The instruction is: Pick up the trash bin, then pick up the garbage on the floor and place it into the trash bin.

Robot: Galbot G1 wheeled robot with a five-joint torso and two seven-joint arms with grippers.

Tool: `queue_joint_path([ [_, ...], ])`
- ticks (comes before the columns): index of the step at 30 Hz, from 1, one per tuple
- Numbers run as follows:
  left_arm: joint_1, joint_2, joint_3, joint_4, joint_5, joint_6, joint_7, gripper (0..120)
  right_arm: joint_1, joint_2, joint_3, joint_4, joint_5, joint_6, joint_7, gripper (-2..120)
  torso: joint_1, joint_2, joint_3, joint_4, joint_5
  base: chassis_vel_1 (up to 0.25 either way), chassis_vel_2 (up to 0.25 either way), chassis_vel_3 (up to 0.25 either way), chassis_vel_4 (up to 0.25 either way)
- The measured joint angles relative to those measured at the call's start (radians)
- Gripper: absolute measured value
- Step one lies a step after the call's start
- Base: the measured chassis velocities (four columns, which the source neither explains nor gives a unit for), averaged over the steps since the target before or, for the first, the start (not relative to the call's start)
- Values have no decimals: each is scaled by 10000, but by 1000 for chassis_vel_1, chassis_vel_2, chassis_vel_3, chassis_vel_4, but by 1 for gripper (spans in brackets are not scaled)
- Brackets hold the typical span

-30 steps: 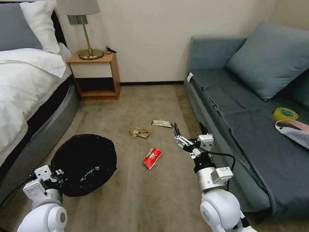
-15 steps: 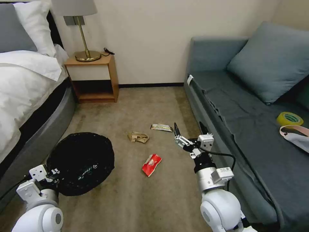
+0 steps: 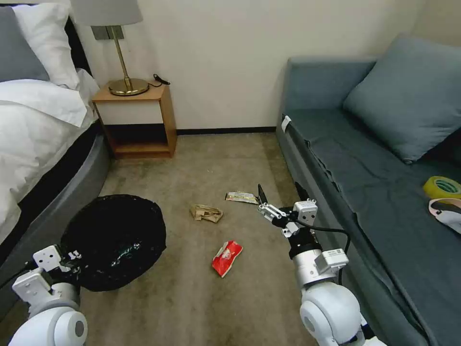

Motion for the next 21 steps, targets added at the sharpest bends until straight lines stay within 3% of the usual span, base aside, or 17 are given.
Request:
queue_joint_path([
  [21, -183, 92, -149, 303, -99, 16, 4, 1, 574, -54, -390, -516, 217, -100, 61, 100, 1, 0, 0, 0, 0, -94, 91, 83, -90],
])
